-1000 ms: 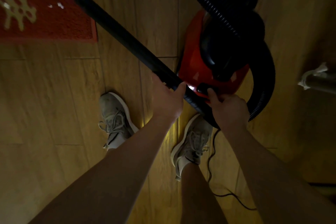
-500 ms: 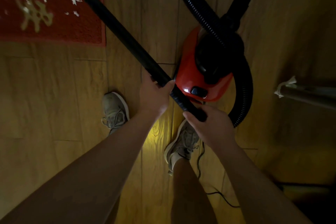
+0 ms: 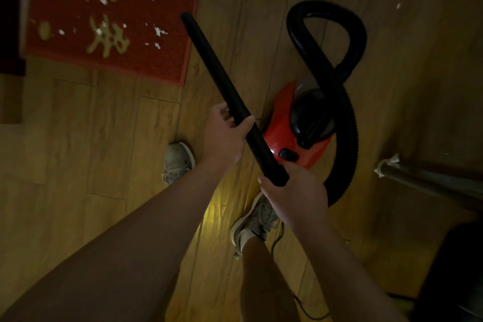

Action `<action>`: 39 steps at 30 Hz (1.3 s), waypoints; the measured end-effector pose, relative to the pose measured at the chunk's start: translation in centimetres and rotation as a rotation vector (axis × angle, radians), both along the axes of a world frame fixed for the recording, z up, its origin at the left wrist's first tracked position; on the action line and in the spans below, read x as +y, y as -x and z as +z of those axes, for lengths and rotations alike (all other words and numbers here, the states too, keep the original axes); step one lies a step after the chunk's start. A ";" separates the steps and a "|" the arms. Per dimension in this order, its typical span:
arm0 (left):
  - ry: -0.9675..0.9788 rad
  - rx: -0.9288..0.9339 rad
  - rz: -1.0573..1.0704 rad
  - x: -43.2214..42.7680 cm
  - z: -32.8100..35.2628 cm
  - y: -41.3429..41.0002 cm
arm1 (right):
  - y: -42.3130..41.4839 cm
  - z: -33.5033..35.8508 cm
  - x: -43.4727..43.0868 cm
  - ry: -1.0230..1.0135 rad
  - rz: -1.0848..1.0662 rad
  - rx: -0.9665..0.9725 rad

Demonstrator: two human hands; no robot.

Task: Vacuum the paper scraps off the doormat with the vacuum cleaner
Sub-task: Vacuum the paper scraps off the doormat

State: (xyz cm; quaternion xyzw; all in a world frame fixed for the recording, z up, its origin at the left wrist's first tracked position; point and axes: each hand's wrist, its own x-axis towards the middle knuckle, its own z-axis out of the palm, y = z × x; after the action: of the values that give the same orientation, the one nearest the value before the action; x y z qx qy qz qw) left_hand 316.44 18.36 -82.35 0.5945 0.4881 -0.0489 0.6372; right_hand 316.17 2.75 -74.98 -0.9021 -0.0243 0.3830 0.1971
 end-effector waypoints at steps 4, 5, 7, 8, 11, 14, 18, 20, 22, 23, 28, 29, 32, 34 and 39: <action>0.126 -0.059 0.006 2.0 2.8 0.0 | -0.4 3.6 2.7 0.022 -0.021 -0.017; 0.159 -0.068 -0.008 2.6 3.4 0.0 | -0.5 4.5 3.4 0.025 -0.024 -0.019; 0.188 -0.059 -0.038 4.2 4.2 0.1 | -0.7 6.1 5.1 0.035 -0.024 -0.015; 0.200 -0.051 -0.053 5.1 4.5 0.1 | -0.7 6.8 6.0 0.041 -0.026 -0.012; 0.245 -0.020 -0.088 8.1 5.6 0.2 | -0.6 8.6 8.8 0.042 -0.049 0.005; 0.231 0.004 -0.074 10.9 6.5 0.1 | -0.6 10.0 11.8 0.019 -0.075 0.031; 0.119 0.055 -0.103 13.7 7.7 0.2 | -1.3 11.5 15.7 0.006 -0.088 0.103; 0.111 0.071 -0.100 14.6 8.0 0.4 | -1.6 11.9 17.1 0.019 -0.071 0.109; 0.135 0.062 -0.091 15.5 8.1 0.4 | -1.9 12.2 18.0 0.021 -0.062 0.112; 0.148 0.060 -0.093 15.9 8.2 0.3 | -2.0 12.3 18.4 0.023 -0.059 0.116; 0.223 0.083 -0.040 17.0 7.5 0.3 | -2.8 11.5 20.1 0.081 0.006 0.109; 0.237 0.100 -0.019 17.1 7.3 0.3 | -3.1 11.3 20.4 0.086 0.015 0.109; 0.283 0.113 0.035 17.1 6.6 -0.2 | -4.3 10.8 20.8 0.106 0.067 0.106; 0.301 0.121 0.049 17.2 6.3 -0.9 | -5.3 10.6 21.1 0.120 0.106 0.115; 0.272 0.159 0.047 17.9 6.0 -2.7 | -7.7 10.5 21.4 0.099 0.155 0.167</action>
State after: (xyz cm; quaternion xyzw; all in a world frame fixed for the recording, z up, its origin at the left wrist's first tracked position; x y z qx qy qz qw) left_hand 319.12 36.23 -76.36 0.4852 0.5397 -0.1465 0.6722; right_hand 323.82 24.15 -64.46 -0.8712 -0.0586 0.4715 0.1235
